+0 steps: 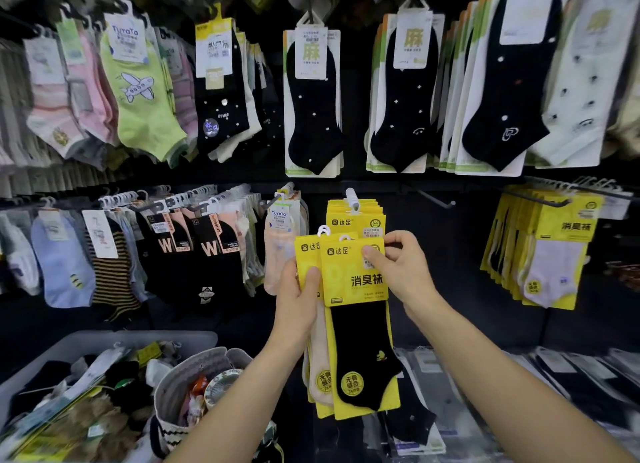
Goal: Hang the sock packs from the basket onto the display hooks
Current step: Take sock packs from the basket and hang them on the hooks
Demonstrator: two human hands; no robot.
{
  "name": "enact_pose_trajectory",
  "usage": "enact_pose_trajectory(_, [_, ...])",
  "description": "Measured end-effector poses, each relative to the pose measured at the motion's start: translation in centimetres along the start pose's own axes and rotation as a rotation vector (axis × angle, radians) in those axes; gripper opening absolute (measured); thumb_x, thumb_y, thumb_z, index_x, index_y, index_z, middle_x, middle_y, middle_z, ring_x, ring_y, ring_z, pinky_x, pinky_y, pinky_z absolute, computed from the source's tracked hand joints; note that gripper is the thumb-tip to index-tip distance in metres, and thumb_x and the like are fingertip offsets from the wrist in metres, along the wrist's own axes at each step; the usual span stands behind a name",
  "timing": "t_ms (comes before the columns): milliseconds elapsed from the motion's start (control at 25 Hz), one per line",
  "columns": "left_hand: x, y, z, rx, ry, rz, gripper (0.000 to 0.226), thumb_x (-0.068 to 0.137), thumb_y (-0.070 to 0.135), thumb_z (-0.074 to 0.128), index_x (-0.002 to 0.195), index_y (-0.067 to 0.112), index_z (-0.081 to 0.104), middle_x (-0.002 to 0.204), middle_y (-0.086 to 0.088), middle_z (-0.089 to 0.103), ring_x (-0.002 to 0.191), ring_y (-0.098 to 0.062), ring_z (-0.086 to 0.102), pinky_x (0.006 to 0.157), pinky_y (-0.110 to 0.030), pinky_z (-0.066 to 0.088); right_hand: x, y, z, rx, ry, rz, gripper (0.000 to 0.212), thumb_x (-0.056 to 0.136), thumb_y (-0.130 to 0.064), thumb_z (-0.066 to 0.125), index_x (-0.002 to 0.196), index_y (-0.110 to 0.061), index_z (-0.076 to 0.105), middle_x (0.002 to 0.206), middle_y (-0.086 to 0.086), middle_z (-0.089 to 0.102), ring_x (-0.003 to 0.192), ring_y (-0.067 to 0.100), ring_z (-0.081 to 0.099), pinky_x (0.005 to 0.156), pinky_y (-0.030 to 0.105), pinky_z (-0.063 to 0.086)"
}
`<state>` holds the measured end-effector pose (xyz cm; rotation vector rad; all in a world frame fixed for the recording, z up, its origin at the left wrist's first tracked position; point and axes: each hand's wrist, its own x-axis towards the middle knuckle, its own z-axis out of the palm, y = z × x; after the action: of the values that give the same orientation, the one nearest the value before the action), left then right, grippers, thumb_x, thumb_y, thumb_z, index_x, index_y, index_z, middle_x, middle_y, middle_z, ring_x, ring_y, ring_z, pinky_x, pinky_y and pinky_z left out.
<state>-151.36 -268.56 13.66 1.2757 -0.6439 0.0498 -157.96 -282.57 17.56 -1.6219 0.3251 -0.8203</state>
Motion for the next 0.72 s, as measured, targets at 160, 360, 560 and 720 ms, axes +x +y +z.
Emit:
enact_pose_trajectory(160, [0.0, -0.1, 0.9, 0.019, -0.007, 0.034, 0.027, 0.091, 0.008, 0.055, 0.118, 0.009, 0.052, 0.107, 0.001, 0.067, 0.097, -0.009, 0.066, 0.075, -0.02, 0.054, -0.3, 0.0, -0.5, -0.079, 0.08, -0.046, 0.023, 0.082, -0.025, 0.07, 0.087, -0.024, 0.047, 0.078, 0.0, 0.072, 0.081, 0.022, 0.068, 0.074, 0.043, 0.056])
enact_pose_trajectory(360, [0.2, -0.3, 0.9, 0.146, 0.008, 0.048, 0.028, 0.088, 0.009, 0.06, 0.115, 0.012, 0.052, 0.107, 0.001, 0.063, 0.097, -0.008, 0.062, 0.073, -0.014, 0.052, 0.1, -1.4, -1.8, -0.361, 0.027, -0.287, 0.007, 0.082, -0.03, 0.068, 0.085, -0.029, 0.062, 0.096, -0.006, 0.057, 0.084, 0.007, 0.054, 0.077, 0.031, 0.047])
enact_pose_trajectory(560, [0.2, -0.1, 1.0, 0.18, -0.027, 0.05, 0.027, 0.088, 0.008, 0.059, 0.112, 0.018, 0.051, 0.103, 0.007, 0.062, 0.088, 0.004, 0.061, 0.069, -0.011, 0.051, 0.3, -3.1, -1.4, -0.684, -0.092, -0.318, 0.005, 0.085, -0.033, 0.064, 0.08, -0.032, 0.067, 0.096, -0.011, 0.053, 0.098, 0.016, 0.051, 0.095, 0.047, 0.04])
enact_pose_trajectory(720, [0.3, -0.3, 0.8, 0.175, -0.041, 0.033, 0.027, 0.089, 0.007, 0.058, 0.113, 0.016, 0.05, 0.107, 0.003, 0.062, 0.094, 0.0, 0.061, 0.076, -0.018, 0.052, 1.1, -3.9, -2.0, -0.552, -0.144, -0.28, 0.011, 0.086, -0.024, 0.064, 0.075, -0.026, 0.066, 0.078, -0.019, 0.06, 0.081, 0.007, 0.056, 0.083, 0.035, 0.046])
